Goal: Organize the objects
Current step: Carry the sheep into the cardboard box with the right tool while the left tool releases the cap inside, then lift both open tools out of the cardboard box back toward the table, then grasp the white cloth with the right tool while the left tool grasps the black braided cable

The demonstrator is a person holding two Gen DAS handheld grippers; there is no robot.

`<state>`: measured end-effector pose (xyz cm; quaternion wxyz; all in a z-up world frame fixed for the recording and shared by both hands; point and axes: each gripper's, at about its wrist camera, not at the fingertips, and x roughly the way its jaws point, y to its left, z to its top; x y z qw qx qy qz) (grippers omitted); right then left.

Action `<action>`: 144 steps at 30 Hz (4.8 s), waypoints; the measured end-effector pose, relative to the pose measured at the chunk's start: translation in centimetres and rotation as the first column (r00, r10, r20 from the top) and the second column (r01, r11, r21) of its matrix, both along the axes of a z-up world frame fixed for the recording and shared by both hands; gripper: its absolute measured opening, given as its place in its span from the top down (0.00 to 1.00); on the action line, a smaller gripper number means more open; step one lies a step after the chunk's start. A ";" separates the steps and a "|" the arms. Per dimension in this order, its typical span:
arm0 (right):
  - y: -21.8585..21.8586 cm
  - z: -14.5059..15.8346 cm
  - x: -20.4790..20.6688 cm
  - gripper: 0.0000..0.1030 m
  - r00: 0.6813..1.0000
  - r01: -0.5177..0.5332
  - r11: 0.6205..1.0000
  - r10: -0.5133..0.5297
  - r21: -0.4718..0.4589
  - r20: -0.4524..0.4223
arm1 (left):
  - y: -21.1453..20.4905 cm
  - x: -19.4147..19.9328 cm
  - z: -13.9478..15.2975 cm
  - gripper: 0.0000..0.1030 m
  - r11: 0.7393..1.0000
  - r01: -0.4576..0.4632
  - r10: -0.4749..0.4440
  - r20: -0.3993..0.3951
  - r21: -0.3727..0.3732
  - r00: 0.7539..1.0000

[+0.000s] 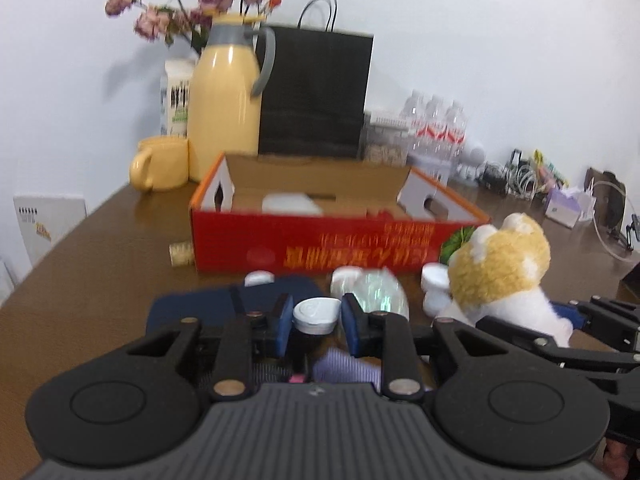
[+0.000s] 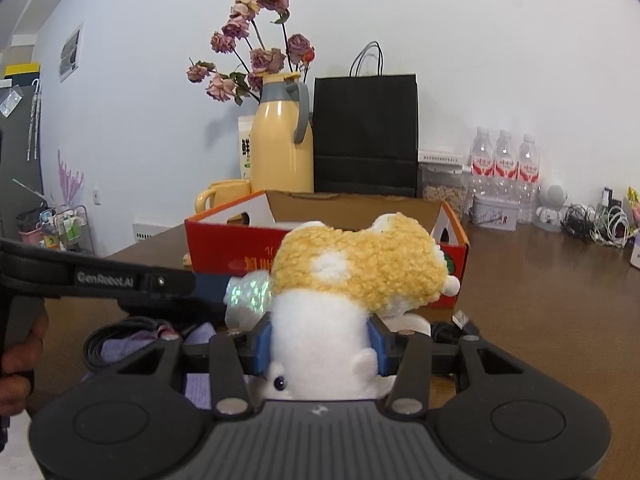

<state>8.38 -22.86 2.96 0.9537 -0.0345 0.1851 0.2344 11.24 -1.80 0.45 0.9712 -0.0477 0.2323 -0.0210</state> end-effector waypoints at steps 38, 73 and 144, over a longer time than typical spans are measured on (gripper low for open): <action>5.4 1.4 25.7 0.56 0.986 0.086 0.996 -0.088 -0.025 -0.143 | 2.8 22.3 1.8 0.74 0.996 -0.085 0.085 -0.005 0.022 0.996; 3.0 6.3 19.0 0.00 0.996 0.088 0.996 -0.088 0.032 0.006 | 2.0 17.2 6.1 0.00 0.993 -0.114 0.108 0.160 0.030 0.981; -1.9 -2.4 0.1 0.00 0.978 0.054 0.998 -0.060 -0.038 -0.200 | 2.7 -0.6 -4.7 0.00 0.994 0.037 -0.012 -0.236 0.100 0.972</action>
